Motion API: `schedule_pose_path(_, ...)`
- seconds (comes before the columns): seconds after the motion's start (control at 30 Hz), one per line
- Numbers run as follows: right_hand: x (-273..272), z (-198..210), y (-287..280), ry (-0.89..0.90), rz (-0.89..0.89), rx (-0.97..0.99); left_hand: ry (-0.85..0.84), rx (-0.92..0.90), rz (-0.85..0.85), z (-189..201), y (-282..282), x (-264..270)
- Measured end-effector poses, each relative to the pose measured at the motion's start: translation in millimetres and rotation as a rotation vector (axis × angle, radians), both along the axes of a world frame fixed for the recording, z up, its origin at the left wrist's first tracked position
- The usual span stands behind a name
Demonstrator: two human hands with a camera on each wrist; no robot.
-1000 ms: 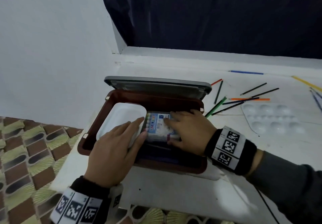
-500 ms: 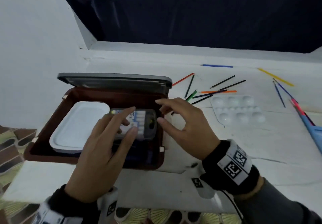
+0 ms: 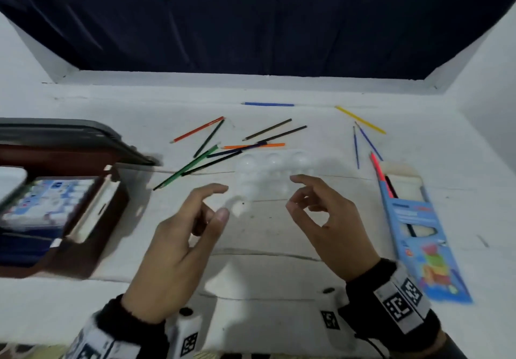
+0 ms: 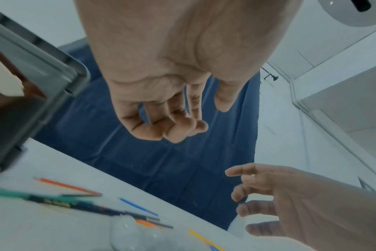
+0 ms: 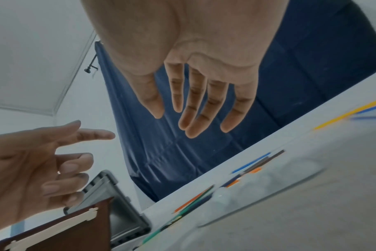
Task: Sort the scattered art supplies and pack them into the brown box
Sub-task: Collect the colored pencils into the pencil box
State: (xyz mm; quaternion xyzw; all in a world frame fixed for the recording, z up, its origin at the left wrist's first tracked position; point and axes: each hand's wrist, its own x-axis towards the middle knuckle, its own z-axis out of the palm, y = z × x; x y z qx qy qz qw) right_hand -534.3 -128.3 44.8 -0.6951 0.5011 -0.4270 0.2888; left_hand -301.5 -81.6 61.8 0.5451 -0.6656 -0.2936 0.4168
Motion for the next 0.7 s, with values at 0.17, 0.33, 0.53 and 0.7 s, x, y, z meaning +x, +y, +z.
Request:
schedule_pose_path(0.17,-95.6,-12.3,-16.2,0.186,-0.117,0.036,0.068,0.179,-0.157,-12.0,-17.6,-87.1)
schedule_pose_path(0.33,-186.4,-26.6,-46.7,0.408,-0.330,0.197,0.063,0.428,-0.374,-41.4,-55.6,-166.6)
schedule_pose_path(0.53,-229.1,-36.2,-60.3,0.483,-0.340,0.528,0.081,0.555,-0.449,-62.8,-102.4,-237.1)
schedule_pose_path(0.7,-225.2,-40.2,-59.6,0.484,-0.288,0.538,0.088,0.559,-0.431,-67.5,-116.3,-262.9)
